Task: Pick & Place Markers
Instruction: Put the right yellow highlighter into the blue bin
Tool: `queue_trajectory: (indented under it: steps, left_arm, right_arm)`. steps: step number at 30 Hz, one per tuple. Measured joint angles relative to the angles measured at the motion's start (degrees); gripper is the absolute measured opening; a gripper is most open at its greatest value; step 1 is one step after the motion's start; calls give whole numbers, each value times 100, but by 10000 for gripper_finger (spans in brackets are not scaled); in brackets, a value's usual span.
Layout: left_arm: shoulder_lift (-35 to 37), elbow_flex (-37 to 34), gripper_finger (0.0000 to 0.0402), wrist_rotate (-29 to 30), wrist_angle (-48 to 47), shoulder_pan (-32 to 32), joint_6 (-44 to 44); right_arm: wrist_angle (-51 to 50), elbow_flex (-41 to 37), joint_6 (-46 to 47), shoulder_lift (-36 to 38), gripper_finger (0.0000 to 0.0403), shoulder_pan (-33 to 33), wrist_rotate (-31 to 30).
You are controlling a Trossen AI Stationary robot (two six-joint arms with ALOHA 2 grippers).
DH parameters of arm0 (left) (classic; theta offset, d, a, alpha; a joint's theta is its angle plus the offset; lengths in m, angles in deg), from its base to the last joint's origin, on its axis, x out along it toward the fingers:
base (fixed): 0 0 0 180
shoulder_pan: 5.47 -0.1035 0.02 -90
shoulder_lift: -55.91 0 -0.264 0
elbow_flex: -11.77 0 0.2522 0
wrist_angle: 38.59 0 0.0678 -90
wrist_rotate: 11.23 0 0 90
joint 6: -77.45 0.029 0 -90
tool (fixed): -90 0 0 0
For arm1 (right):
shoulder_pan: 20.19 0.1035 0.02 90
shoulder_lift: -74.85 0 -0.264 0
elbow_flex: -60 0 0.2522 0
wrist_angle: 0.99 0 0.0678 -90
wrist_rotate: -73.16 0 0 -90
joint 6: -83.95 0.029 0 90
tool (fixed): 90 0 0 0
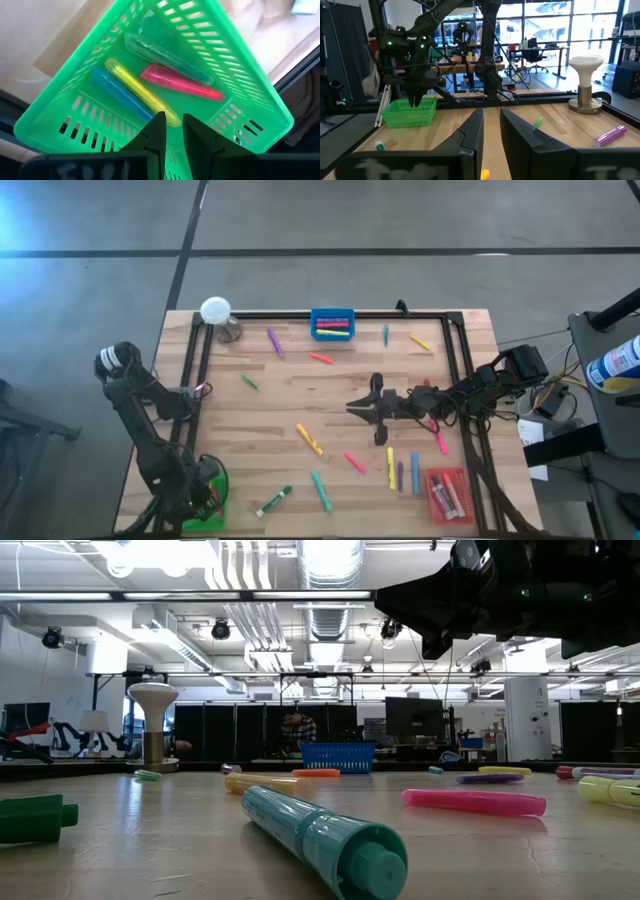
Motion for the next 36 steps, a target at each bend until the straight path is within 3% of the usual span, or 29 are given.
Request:
queue_trajectory:
  steps: [11, 19, 23, 33, 36]
  left_arm:
    - [0, 0, 66, 99, 11, -154, 310]
    - [2, 46, 154, 352, 49, -244, 422]
    - [2, 221, 179, 476, 54, -252, 563]
    - [4, 719, 182, 845, 41, -412, 1867]
    - [4, 713, 169, 1203, -206, -663, 2458]
  right_arm:
    - [0, 0, 0, 0, 56, -1, 0]
    - [0, 0, 0, 0, 56, -1, 0]
    - [0, 0, 0, 0, 56, -1, 0]
    - [0, 0, -82, -2, 56, -1, 0]
    - [0, 0, -110, -2, 56, -1, 0]
